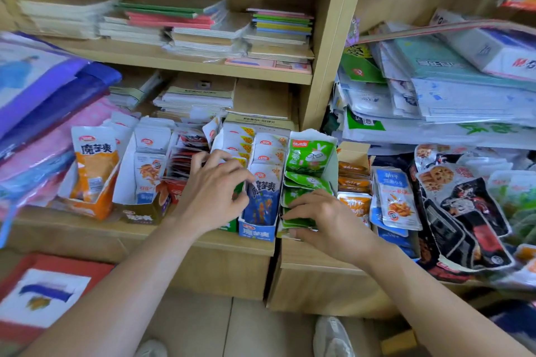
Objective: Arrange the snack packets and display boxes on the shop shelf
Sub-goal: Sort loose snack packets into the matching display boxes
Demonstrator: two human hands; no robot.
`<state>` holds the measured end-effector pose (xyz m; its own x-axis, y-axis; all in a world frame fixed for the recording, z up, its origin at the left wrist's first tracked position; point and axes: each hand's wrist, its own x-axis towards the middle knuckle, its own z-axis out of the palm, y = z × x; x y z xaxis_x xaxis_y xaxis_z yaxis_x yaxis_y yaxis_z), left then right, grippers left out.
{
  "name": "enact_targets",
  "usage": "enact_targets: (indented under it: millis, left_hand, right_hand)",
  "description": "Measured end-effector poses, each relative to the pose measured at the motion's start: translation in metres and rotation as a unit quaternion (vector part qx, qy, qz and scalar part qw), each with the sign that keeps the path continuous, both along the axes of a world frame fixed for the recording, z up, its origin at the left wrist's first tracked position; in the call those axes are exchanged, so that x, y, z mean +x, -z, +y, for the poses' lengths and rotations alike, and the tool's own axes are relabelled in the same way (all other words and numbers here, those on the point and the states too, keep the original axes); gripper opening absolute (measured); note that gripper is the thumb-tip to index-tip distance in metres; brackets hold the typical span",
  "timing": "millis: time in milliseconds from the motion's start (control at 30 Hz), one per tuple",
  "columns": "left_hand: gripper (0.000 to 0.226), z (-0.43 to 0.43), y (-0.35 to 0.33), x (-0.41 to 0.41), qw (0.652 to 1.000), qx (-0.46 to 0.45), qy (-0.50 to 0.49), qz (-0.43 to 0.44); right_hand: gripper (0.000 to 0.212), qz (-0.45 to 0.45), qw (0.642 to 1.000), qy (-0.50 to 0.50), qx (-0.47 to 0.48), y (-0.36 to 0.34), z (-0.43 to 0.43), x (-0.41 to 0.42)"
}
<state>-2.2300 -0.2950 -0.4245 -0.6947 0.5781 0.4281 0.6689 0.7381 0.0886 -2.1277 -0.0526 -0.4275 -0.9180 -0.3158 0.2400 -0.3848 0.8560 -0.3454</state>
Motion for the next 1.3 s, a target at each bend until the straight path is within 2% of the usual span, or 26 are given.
enact_targets:
  millis: [67,200,267,433,567,700,767,833,900,1000,1167,1300]
  left_hand:
    - [0.032,-0.003,0.0,0.002,1.0,0.01,-0.003,-0.025]
    - [0.052,0.005,0.0,0.015,0.987,-0.018,0.053,-0.149]
    - [0.054,0.007,-0.002,0.024,0.979,-0.016,0.075,-0.189]
    - [0.036,-0.022,-0.002,0.026,0.982,0.109,0.068,-0.139]
    - [0.022,-0.063,-0.002,0.026,0.986,0.156,-0.021,-0.054]
    - [0.013,-0.105,-0.004,0.023,0.967,0.212,-0.139,0.014]
    - [0.021,-0.125,0.0,0.02,0.963,0.178,-0.201,-0.014]
    - [0.037,-0.142,0.007,0.017,0.966,0.092,-0.237,-0.058]
    - [0.039,-0.152,0.014,0.02,0.967,0.026,-0.237,-0.089]
    - [0.04,-0.16,0.023,0.026,0.969,0.024,-0.209,-0.127]
    - [0.039,-0.175,0.026,0.022,0.975,0.092,-0.154,-0.129]
    - [0.038,-0.189,0.023,0.02,0.982,0.085,-0.147,-0.079]
  right_hand:
    - [0.029,-0.012,1.0,0.006,0.001,-0.002,0.0,-0.001]
    - [0.031,-0.032,0.999,0.009,0.0,-0.007,-0.002,-0.002]
    - [0.033,-0.041,0.999,0.008,0.006,-0.01,-0.003,-0.003]
    - [0.048,-0.009,1.0,0.006,0.02,-0.013,-0.013,-0.009]
    - [0.038,0.035,0.999,-0.024,-0.013,-0.011,-0.047,-0.019]
    - [0.034,0.046,0.995,-0.073,-0.055,-0.01,-0.091,-0.029]
    - [0.03,0.045,0.993,-0.082,-0.072,-0.011,-0.11,-0.038]
    - [0.029,0.039,0.991,-0.082,-0.1,-0.011,-0.127,-0.049]
    - [0.031,0.034,0.99,-0.064,-0.124,-0.011,-0.141,-0.062]
    - [0.035,0.026,0.99,-0.043,-0.129,-0.018,-0.166,-0.082]
    - [0.034,0.054,0.996,-0.045,-0.048,-0.037,-0.21,-0.136]
    - [0.043,0.026,0.988,-0.007,0.153,-0.037,-0.238,-0.176]
